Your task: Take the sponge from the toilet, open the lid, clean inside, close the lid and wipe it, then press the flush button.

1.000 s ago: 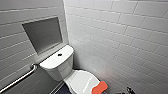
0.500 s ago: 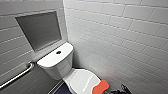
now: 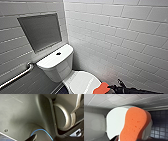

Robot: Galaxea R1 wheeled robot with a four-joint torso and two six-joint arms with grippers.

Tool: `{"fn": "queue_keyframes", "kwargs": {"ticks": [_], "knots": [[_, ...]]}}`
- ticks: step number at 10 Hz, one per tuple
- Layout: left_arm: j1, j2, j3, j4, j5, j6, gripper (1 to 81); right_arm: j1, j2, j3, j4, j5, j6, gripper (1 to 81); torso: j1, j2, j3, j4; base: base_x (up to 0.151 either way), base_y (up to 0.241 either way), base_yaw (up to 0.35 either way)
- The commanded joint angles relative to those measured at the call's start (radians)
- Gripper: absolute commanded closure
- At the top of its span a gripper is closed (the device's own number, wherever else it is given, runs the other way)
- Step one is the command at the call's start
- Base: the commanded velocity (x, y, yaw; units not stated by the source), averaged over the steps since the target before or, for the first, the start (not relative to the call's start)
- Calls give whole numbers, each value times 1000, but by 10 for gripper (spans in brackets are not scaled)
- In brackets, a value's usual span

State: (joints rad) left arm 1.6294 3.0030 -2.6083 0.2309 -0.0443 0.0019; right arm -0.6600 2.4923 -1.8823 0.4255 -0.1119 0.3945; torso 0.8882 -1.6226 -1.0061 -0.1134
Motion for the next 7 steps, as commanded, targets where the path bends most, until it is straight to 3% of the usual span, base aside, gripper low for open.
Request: {"fn": "queue_keyframes", "kwargs": {"ticks": [1,3,4,7], "knots": [[16,5,10,4,76,4,10,130,-13,5,30,-41,4,10,0,0,-93,0,0,0,0],[16,7,11,4,78,4,10,148,-7,3,32,-67,4,10,5,-8,-117,0,0,0,0],[14,7,11,4,78,4,10,164,-7,6,32,-69,4,10,5,-10,-68,0,0,0,0],[14,7,10,-1,80,4,10,216,21,-30,70,-118,4,10,7,-10,-106,0,0,0,0]]}}
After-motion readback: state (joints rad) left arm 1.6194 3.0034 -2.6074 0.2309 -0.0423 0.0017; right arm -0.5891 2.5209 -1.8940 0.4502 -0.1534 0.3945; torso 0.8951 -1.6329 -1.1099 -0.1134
